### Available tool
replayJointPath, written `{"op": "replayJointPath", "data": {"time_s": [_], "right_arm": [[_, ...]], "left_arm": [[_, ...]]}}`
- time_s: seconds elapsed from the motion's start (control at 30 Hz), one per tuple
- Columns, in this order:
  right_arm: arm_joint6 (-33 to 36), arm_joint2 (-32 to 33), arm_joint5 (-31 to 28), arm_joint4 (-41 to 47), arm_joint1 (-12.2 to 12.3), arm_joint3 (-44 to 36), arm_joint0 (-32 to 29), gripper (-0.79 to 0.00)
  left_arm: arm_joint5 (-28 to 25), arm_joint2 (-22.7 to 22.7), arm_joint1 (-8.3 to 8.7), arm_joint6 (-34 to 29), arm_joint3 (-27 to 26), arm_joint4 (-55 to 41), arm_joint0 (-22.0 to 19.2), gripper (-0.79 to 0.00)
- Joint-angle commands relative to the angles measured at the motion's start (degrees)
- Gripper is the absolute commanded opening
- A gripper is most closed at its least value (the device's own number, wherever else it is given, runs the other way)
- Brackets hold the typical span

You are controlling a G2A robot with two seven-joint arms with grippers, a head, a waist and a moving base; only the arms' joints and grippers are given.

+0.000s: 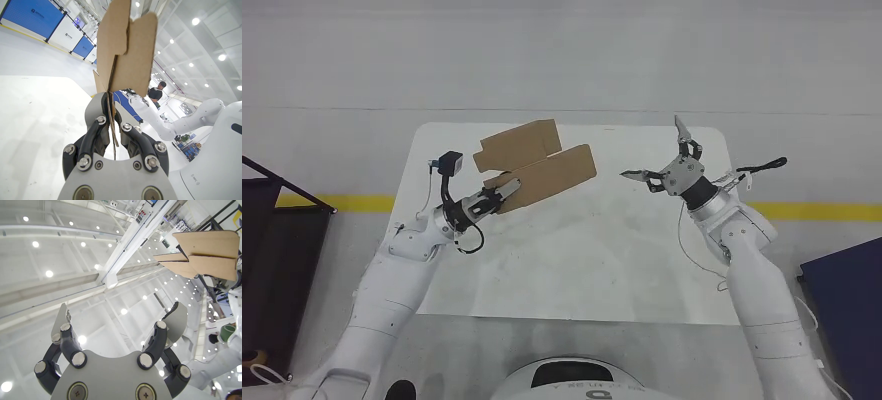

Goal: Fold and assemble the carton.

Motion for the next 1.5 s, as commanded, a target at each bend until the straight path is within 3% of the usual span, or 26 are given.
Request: {"op": "replayJointPath", "data": {"time_s": [0.0,0.47,0.6,0.73,0.9,1.1,1.2,1.33,1.47], "right_arm": [[-0.4,0.0,0.2,1.4,0.0,-0.1,0.0,0.000],[-0.4,0.1,-0.1,0.8,0.0,-0.3,0.1,0.000],[2.3,2.9,-17.0,-27.1,1.4,-4.6,-1.1,0.000],[9.9,4.4,-27.7,-43.5,2.4,-4.9,-2.5,0.000],[11.4,2.6,-33.8,-61.6,3.1,-2.8,-0.8,0.000],[8.1,-2.6,-37.5,-71.6,2.7,2.0,3.3,0.000],[8.2,-5.5,-38.6,-73.9,2.4,3.6,4.9,0.000],[9.7,-7.4,-40.5,-69.1,2.0,4.7,6.0,-0.148],[12.5,-8.6,-41.6,-64.5,1.8,4.4,6.2,-0.154]], "left_arm": [[0.0,0.0,0.00,0.0,0.0,0.0,0.0,-0.785],[0.0,0.0,0.00,0.0,0.0,0.0,0.0,-0.785],[2.9,1.0,-0.06,0.0,-1.6,-1.2,0.7,-0.785],[8.9,2.8,0.35,-6.9,-3.2,-12.6,1.2,-0.785],[17.7,2.7,1.27,-21.4,-2.1,-25.5,0.6,-0.785],[25.7,2.7,2.01,-30.7,-2.6,-32.3,0.5,-0.785],[28.5,2.3,2.29,-33.5,-3.3,-35.3,0.8,-0.785],[29.9,2.4,2.42,-34.9,-3.3,-35.4,0.8,-0.785],[30.5,3.7,2.32,-35.5,-3.4,-34.2,0.4,-0.785]]}}
